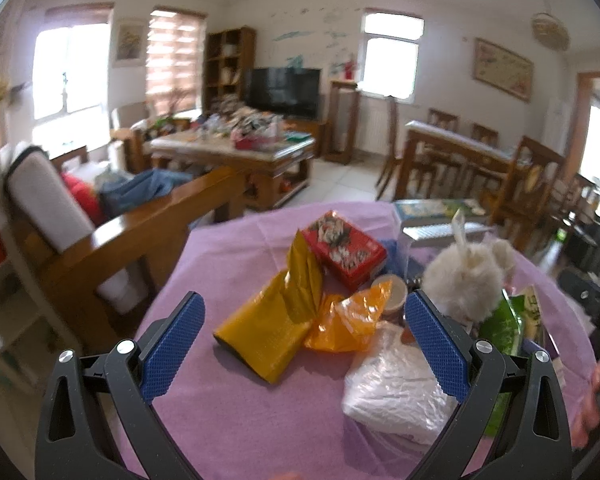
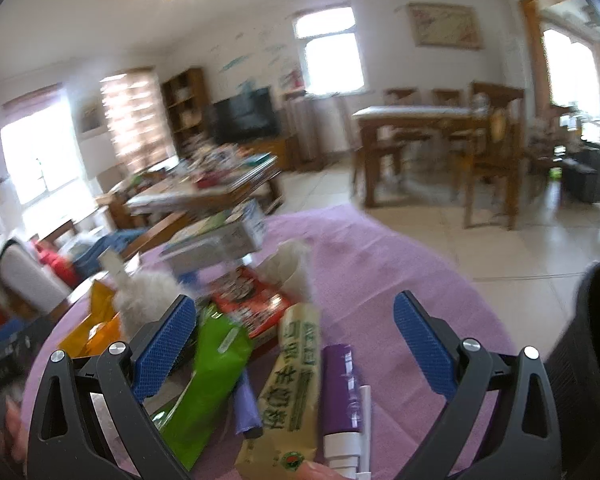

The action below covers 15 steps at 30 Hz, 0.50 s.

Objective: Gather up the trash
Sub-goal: 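Grasp the red snack box with the left tool while the right tool grasps the white juice carton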

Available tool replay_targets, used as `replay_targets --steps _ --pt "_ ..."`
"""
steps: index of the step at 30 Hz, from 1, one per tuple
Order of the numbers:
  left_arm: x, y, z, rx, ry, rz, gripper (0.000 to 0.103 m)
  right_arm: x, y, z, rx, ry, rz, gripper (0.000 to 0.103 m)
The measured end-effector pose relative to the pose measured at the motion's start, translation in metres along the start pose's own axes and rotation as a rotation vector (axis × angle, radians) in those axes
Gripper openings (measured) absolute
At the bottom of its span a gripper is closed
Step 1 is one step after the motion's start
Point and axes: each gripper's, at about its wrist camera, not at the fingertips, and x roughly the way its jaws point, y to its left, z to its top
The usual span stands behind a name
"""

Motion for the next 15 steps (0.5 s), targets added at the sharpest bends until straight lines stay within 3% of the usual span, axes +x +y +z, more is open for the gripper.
replay_targets --steps 3,4,8,13,15 --pt "0.003 0.027 0.017 0.019 -0.002 -0.068 0.099 0.004 -0.007 0.024 -0.038 0.043 0.085 0.098" --pt "0.014 0.039 0.027 0.014 0.033 -0.143 0.099 0.007 -0.008 0.034 -0.037 0.07 0.116 0.098" --pt "0.062 0.05 0.049 0.04 0.179 -0.323 0.099 0.033 0.004 0.076 -0.082 0.172 0.239 0.098" --pt "0.11 0.04 0.065 0.066 0.289 -0.395 0.099 0.083 0.037 0.11 -0.184 0.274 0.25 0.098" --pt "0.13 0.033 0.071 0.041 0.345 -0.451 0.099 0.101 0.046 0.116 -0.183 0.325 0.301 0.098"
